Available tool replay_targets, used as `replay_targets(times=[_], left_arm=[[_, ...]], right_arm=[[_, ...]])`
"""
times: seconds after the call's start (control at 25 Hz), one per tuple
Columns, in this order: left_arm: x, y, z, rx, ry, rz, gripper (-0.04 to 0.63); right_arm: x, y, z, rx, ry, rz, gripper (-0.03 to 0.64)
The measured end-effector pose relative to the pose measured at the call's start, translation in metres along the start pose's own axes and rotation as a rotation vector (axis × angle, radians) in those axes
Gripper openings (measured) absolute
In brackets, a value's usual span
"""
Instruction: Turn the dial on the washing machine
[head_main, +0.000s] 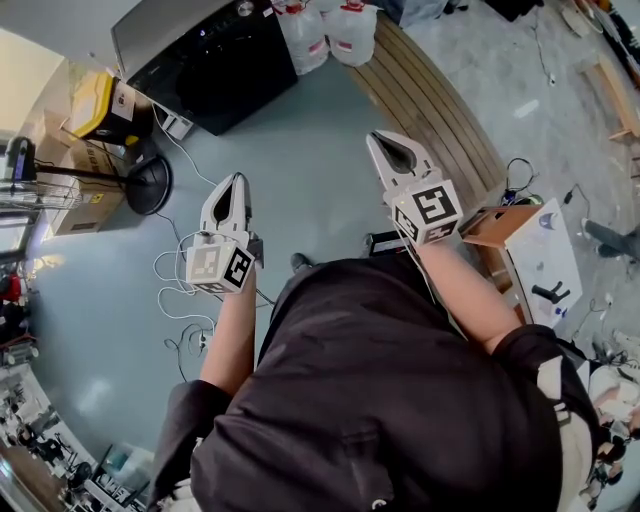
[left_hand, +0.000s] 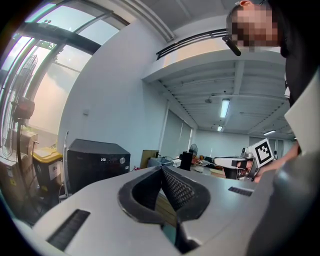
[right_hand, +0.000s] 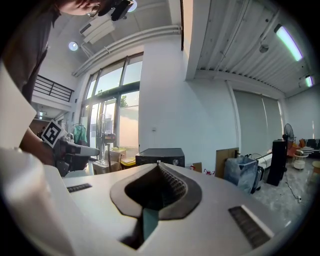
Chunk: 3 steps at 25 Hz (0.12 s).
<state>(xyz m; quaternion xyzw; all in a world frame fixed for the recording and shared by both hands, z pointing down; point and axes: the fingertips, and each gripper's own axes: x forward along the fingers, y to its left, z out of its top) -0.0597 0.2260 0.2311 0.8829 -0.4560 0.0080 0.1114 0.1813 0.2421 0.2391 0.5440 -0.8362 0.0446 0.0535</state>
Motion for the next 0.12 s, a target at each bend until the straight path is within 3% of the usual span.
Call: replay_targets(times=[0.12], left_arm=[[-0.0014,0.0019,0.0015,0.002,-0.001,0.005,0.015]], right_arm=[[-0.0006,0.0022,-0.0016,0.004,0.007,0.001,0.021]])
